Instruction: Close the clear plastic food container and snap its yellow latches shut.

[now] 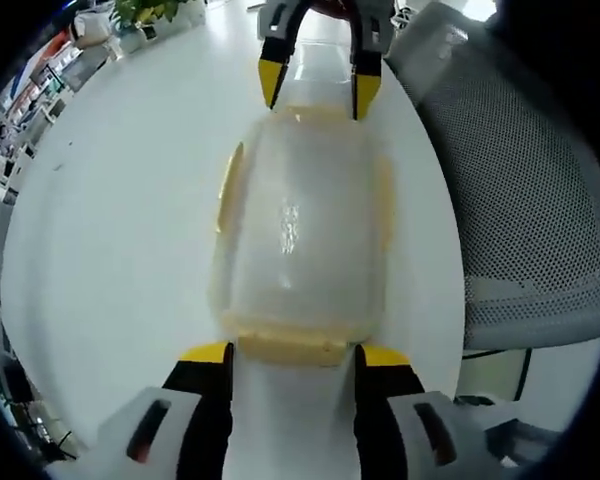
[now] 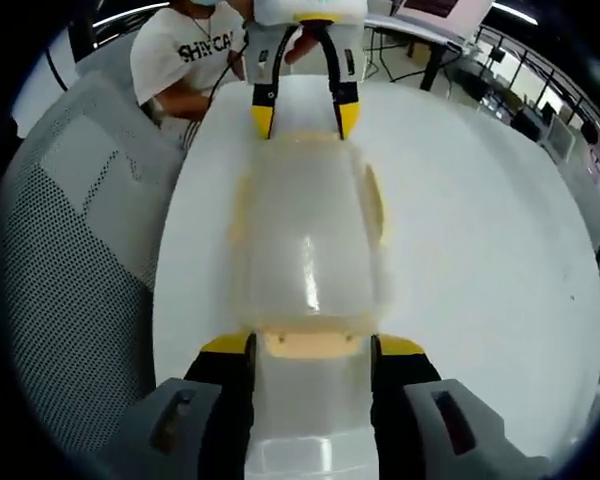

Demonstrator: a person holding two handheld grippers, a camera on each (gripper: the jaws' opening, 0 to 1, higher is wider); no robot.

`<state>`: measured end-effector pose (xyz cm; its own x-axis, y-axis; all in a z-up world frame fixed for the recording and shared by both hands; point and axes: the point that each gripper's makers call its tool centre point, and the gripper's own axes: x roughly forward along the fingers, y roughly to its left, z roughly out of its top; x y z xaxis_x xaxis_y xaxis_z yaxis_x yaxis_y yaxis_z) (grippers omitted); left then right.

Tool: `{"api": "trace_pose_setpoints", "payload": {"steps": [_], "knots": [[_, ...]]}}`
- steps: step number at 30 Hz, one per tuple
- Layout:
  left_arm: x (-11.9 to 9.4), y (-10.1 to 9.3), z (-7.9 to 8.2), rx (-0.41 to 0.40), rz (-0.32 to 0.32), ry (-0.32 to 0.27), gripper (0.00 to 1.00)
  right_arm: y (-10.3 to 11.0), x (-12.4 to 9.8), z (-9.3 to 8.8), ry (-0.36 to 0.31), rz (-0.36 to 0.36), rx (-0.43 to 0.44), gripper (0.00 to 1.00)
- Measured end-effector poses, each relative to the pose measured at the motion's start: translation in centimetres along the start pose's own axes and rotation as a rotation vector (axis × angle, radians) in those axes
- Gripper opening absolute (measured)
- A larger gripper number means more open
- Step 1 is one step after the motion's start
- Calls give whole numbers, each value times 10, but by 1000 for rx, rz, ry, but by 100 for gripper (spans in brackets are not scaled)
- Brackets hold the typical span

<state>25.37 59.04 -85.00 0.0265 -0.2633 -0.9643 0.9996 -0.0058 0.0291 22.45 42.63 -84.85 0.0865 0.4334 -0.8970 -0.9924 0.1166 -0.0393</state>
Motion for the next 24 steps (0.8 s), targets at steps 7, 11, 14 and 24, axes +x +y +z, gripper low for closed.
{"api": "trace_pose_setpoints", "payload": {"steps": [7,11,14,24], "knots": [[-1,-2,1,5,-5,7,35,1,2,1,53,-7,-8,38],[-1,-2,1,9,-6,10,34,1,2,0,47,-3,-2,37],[0,-2,2,15,-5,11,34,1,2,1,50,-1,1,37],[-2,-10,3,27,9,-22,33,3,1,1,69,3,-39,37]]}}
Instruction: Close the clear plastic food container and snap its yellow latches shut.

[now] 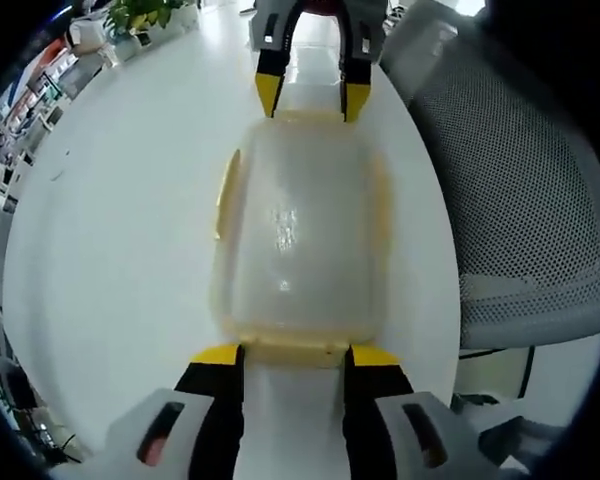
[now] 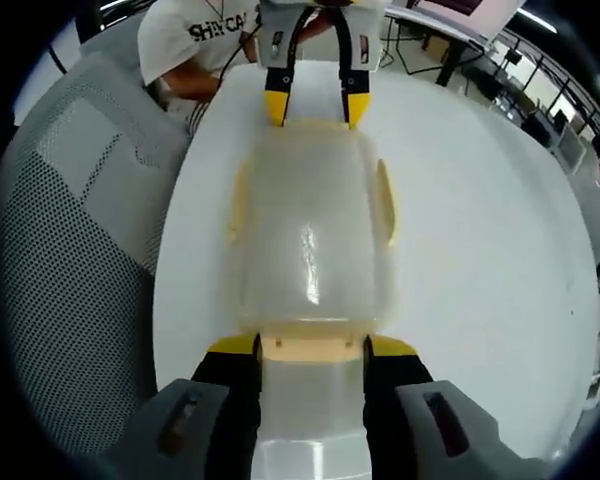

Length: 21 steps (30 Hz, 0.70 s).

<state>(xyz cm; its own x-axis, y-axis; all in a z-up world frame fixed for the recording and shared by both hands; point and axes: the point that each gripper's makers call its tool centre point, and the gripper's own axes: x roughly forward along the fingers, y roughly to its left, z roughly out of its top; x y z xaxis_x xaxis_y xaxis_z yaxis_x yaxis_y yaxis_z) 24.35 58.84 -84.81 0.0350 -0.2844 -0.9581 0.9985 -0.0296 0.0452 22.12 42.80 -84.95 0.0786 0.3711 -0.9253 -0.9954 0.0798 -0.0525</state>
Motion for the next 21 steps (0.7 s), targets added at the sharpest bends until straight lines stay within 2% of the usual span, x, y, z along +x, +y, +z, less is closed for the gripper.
{"api": "trace_pose_setpoints", "payload": {"steps": [7,13,16,21], "knots": [[-1,-7,0,-19,14,-27,33,1,0,1,4,7,-40,37],[-1,-8,0,-17,11,-8,32,1,-1,0,-13,31,-32,36],[-1,-13,0,-22,1,-1,32,7,-3,0,-30,71,-20,36],[-4,-16,2,-38,6,8,33,9,-3,0,-39,77,-24,36]]}}
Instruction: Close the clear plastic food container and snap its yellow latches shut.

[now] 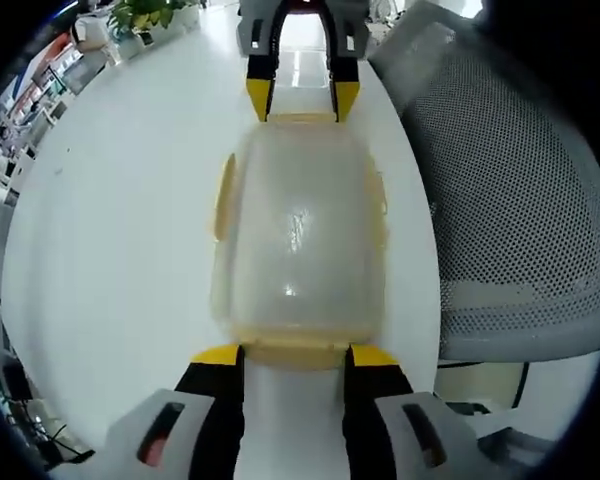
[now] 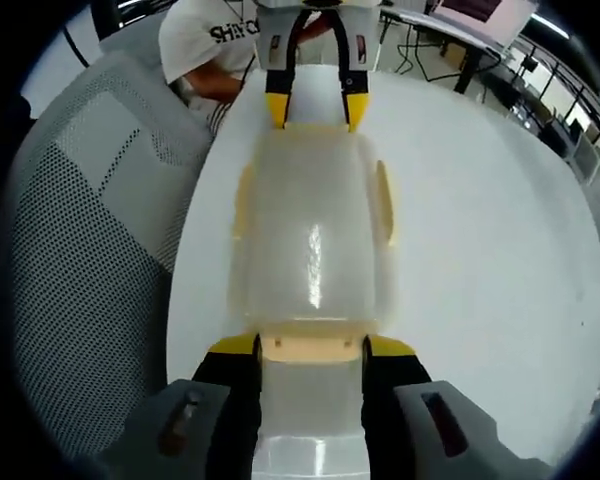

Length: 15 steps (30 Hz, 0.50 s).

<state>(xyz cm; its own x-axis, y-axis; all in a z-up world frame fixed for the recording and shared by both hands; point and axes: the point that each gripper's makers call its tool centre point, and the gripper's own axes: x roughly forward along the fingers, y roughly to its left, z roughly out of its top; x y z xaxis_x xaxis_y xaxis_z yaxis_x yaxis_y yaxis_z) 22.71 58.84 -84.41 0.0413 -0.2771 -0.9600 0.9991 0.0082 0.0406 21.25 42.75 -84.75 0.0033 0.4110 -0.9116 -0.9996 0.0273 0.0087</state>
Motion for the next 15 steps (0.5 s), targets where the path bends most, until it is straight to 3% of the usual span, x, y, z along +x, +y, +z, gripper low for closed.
{"api": "trace_pose_setpoints", "payload": {"steps": [6,9,15], "knots": [[-10,1,-4,-28,16,3,33,-1,-9,9,-40,-1,2,35],[-16,0,-2,-26,12,-5,33,5,-14,11,-59,30,18,36],[-25,0,6,-30,13,-19,33,1,-26,12,-57,22,8,35]]}}
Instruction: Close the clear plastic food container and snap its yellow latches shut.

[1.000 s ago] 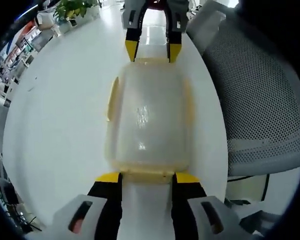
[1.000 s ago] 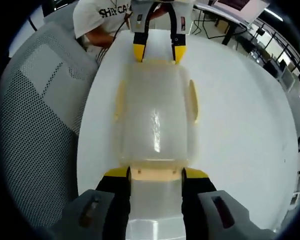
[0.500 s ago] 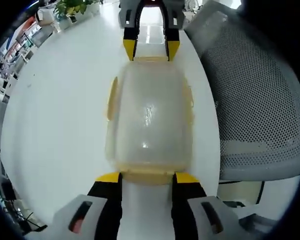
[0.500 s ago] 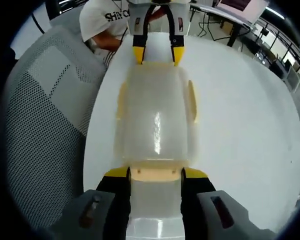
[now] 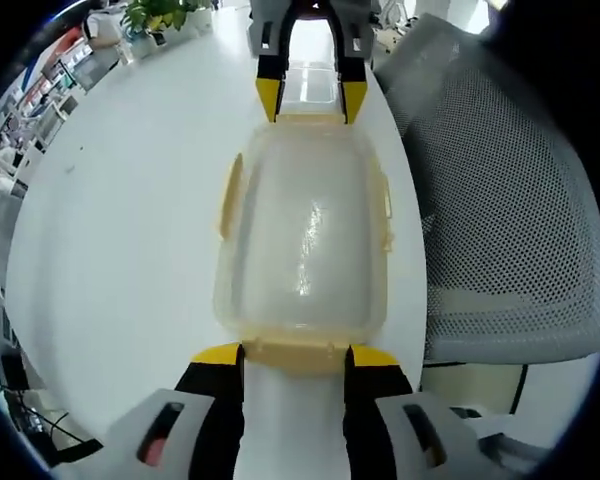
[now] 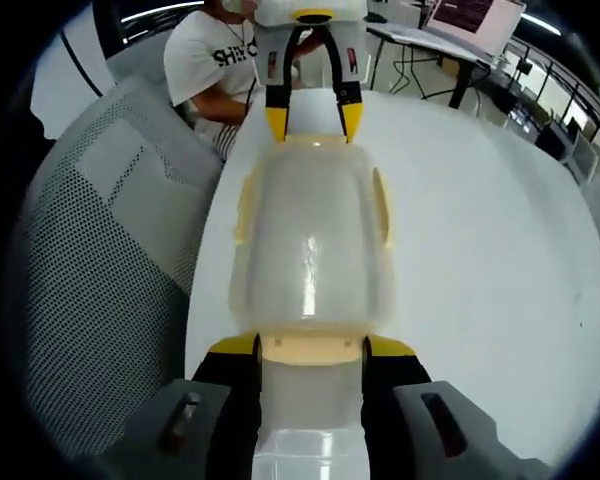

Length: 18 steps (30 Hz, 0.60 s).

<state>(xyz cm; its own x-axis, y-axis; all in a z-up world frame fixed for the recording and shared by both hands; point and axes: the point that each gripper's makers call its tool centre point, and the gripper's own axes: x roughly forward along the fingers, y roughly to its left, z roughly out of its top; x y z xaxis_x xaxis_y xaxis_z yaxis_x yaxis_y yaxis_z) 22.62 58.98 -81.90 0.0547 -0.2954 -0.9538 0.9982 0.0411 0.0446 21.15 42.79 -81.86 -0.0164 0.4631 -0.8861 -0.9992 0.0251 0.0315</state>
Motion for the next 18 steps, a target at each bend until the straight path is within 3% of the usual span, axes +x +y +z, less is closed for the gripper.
{"api": "trace_pose_setpoints", "payload": {"steps": [18], "knots": [[-37,15,16,-4,7,-17,33,-12,-37,15,-14,-21,-15,35]]}}
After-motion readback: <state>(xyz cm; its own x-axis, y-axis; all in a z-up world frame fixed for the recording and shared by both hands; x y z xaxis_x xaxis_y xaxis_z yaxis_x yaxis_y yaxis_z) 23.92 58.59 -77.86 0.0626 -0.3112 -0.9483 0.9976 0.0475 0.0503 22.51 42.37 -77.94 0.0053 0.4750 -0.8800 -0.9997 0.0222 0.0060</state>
